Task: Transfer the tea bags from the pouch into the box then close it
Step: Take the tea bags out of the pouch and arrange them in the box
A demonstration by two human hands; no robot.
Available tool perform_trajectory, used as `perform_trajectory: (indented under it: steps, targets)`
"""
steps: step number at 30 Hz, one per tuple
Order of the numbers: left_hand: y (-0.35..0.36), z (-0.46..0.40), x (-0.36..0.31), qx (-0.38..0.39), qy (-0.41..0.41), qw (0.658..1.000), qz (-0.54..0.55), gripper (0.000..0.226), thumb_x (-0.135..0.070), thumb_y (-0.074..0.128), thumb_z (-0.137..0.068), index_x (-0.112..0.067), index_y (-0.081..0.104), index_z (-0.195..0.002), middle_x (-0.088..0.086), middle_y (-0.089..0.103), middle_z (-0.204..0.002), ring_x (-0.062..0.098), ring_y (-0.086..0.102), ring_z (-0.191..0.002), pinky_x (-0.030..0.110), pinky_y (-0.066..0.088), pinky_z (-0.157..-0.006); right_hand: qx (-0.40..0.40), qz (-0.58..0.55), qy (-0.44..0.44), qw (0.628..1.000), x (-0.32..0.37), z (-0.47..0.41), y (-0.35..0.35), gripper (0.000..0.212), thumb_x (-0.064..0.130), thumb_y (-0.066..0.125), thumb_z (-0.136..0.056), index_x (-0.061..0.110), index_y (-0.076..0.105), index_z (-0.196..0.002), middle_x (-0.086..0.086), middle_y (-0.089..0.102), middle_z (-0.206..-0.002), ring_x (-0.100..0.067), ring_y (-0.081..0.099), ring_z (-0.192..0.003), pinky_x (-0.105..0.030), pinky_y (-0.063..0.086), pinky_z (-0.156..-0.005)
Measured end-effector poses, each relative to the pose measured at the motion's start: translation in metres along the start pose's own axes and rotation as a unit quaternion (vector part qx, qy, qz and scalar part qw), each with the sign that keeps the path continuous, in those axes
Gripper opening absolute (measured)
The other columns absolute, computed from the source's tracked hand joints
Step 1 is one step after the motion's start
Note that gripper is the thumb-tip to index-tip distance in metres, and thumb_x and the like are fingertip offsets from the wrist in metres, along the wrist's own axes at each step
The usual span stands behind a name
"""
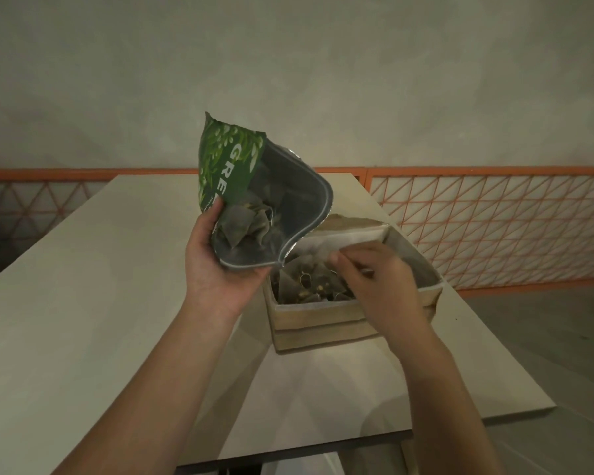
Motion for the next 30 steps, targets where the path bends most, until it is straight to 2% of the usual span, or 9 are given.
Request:
perform_trajectory:
  steps: [3, 6, 8, 11, 14, 19, 22, 25, 30]
  targets:
    - [0.000, 0.002, 0.000, -0.001, 0.000, 1.000, 0.004, 0.058, -0.041, 0.057, -0.090, -0.018, 0.055, -0.143, 0.012, 0.050, -0.151, 0.032, 0.044, -0.141, 0.045, 0.039, -0.112, -0.009, 0.018, -0.048, 0.999, 0.010, 0.002, 0.003, 0.023, 0.034, 0.056, -0.096, 0.023, 0.074, -0.105, 0.011, 0.064, -0.101, 0.000, 0.054, -0.092, -0.004, 0.038, -0.082]
    - [0.002, 0.004, -0.002, 0.002, 0.001, 1.000, 0.004, 0.058, -0.041, 0.056, -0.090, -0.019, 0.055, -0.143, 0.012, 0.050, -0.151, 0.032, 0.044, -0.141, 0.044, 0.045, -0.107, 0.138, 0.033, 0.015, 0.990, 0.015, 0.004, 0.008, 0.034, 0.039, 0.051, -0.099, 0.030, 0.064, -0.068, 0.011, 0.057, -0.061, -0.002, 0.051, -0.059, -0.021, 0.040, -0.061]
    - [0.004, 0.006, -0.004, 0.000, 0.001, 1.000, 0.007, 0.056, -0.041, 0.057, -0.089, -0.018, 0.057, -0.140, 0.012, 0.051, -0.150, 0.032, 0.046, -0.139, 0.044, 0.050, -0.102, 0.176, 0.046, 0.048, 0.982, 0.021, 0.003, 0.006, 0.039, 0.040, 0.050, -0.099, 0.024, 0.058, -0.064, 0.007, 0.053, -0.055, -0.005, 0.048, -0.052, -0.023, 0.038, -0.057]
    - [0.006, 0.007, -0.006, 0.003, 0.004, 1.000, 0.007, 0.059, -0.042, 0.056, -0.090, -0.019, 0.054, -0.144, 0.012, 0.048, -0.152, 0.032, 0.043, -0.141, 0.044, 0.051, -0.100, 0.015, -0.019, 0.023, 0.999, 0.042, 0.000, -0.003, 0.012, 0.031, 0.055, -0.097, 0.033, 0.064, -0.088, 0.015, 0.064, -0.079, 0.002, 0.059, -0.071, -0.010, 0.045, -0.061]
    - [0.006, 0.007, -0.007, -0.014, 0.007, 1.000, -0.003, 0.059, -0.043, 0.054, -0.092, -0.016, 0.054, -0.145, 0.013, 0.052, -0.148, 0.032, 0.048, -0.138, 0.042, 0.055, -0.096, -0.121, -0.104, -0.058, 0.985, 0.072, -0.001, -0.007, 0.009, 0.020, 0.063, -0.092, 0.024, 0.068, -0.098, 0.013, 0.062, -0.085, 0.000, 0.055, -0.075, -0.011, 0.044, -0.064]
    - [0.005, 0.012, -0.005, -0.036, 0.016, 0.999, -0.028, 0.046, -0.042, 0.050, -0.095, -0.010, 0.068, -0.124, 0.009, 0.069, -0.121, 0.024, 0.068, -0.107, 0.033, 0.058, -0.088, -0.072, 0.000, -0.153, 0.986, 0.101, -0.017, 0.029, 0.018, 0.018, 0.066, -0.086, 0.016, 0.076, -0.101, -0.001, 0.066, -0.088, -0.018, 0.057, -0.085, -0.031, 0.049, -0.077]
    - [0.004, 0.015, -0.005, -0.028, 0.016, 0.999, -0.026, 0.046, -0.040, 0.053, -0.092, -0.009, 0.071, -0.121, 0.008, 0.070, -0.124, 0.022, 0.067, -0.114, 0.034, 0.051, -0.101, -0.020, 0.141, -0.124, 0.982, 0.110, -0.022, 0.050, 0.033, 0.036, 0.057, -0.093, 0.016, 0.067, -0.116, -0.007, 0.063, -0.107, -0.028, 0.053, -0.102, -0.042, 0.041, -0.090]
    - [0.002, 0.014, -0.007, -0.019, 0.021, 0.999, -0.028, 0.047, -0.041, 0.047, -0.098, -0.010, 0.069, -0.126, 0.008, 0.068, -0.129, 0.024, 0.066, -0.118, 0.038, 0.046, -0.107, 0.027, 0.197, -0.100, 0.975, 0.110, -0.017, 0.062, 0.044, 0.053, 0.045, -0.095, 0.023, 0.060, -0.124, -0.004, 0.054, -0.120, -0.026, 0.044, -0.112, -0.040, 0.028, -0.095]
    - [-0.001, 0.012, -0.009, -0.014, 0.027, 0.999, -0.026, 0.046, -0.040, 0.046, -0.098, -0.008, 0.067, -0.123, 0.011, 0.067, -0.124, 0.025, 0.067, -0.111, 0.038, 0.050, -0.103, 0.020, 0.163, -0.092, 0.982, 0.108, -0.011, 0.064, 0.034, 0.049, 0.050, -0.093, 0.025, 0.064, -0.112, -0.001, 0.058, -0.118, -0.024, 0.041, -0.111, -0.037, 0.024, -0.094]
Point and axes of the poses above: each hand's wrist, its own z-axis away from the middle knuckle, its own y-axis out of the palm, x = y × z, the point moved 2 cm from there along -z, towards the middle knuckle
